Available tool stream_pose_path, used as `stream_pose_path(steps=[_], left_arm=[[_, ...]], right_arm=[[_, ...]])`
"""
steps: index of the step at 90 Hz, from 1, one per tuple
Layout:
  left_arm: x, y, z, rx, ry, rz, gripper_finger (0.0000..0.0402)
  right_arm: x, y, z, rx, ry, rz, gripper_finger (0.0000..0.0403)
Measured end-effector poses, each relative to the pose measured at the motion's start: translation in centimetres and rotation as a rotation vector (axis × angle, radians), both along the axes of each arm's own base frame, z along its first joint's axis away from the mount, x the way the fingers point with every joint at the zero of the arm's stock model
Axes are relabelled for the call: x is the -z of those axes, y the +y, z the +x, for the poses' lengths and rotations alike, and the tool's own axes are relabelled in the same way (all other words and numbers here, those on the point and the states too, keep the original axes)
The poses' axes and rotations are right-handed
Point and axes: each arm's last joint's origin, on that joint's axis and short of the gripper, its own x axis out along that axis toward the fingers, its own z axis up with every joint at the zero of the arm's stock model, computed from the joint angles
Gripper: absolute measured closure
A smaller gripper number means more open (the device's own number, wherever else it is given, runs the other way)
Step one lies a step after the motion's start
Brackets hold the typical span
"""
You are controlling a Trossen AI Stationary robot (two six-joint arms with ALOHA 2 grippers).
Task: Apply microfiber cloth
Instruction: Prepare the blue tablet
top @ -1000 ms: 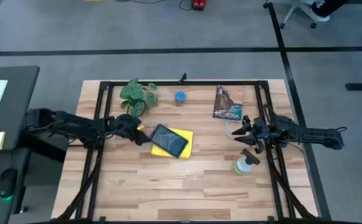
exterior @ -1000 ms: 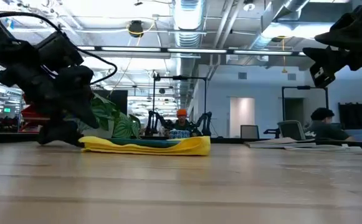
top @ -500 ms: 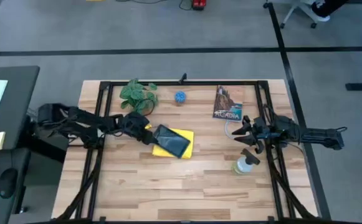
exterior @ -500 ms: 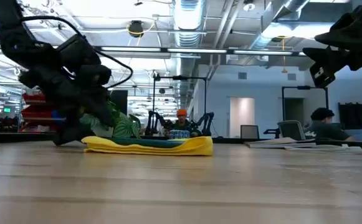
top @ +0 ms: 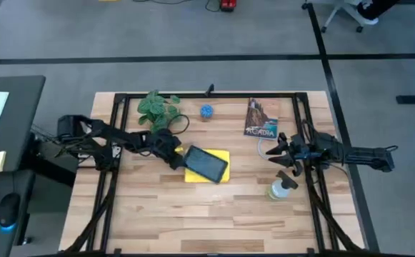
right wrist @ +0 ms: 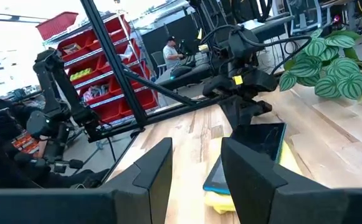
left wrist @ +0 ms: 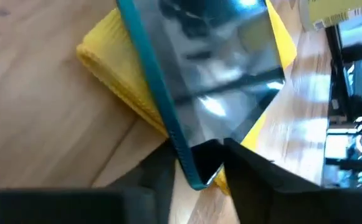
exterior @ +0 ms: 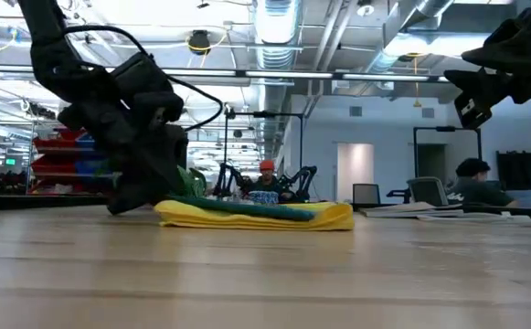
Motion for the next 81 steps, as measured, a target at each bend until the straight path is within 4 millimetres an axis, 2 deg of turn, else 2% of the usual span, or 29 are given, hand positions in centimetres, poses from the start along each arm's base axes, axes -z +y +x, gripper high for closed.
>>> stream_pose_path(steps=[8, 18, 36, 59, 81], left_arm=[[-0.4, -0.2, 0.5, 0.033, -0.028, 0.024, 0.0385], [-1.0, -0.2, 0.6, 0.043, -0.042, 0.051, 0.0391], [-3.6, -0.3, 0.2, 0.038, -0.129, 0.096, 0.0399], [-7.7, -2.3, -2.6, 0.05, -0.169, 0.266, 0.0401], [-12.3, -3.7, -4.9, -0.056, -0.408, 0.416, 0.0396]], right_arm=[[0.0, 0.0, 0.0, 0.0, 0.0, 0.0, 0.0276], [0.0, 0.0, 0.0, 0.0, 0.0, 0.0, 0.0276], [0.0, 0.0, 0.0, 0.0, 0.0, 0.0, 0.0276], [0.0, 0.0, 0.0, 0.0, 0.0, 0.0, 0.0276], [0.0, 0.0, 0.0, 0.0, 0.0, 0.0, 0.0276]])
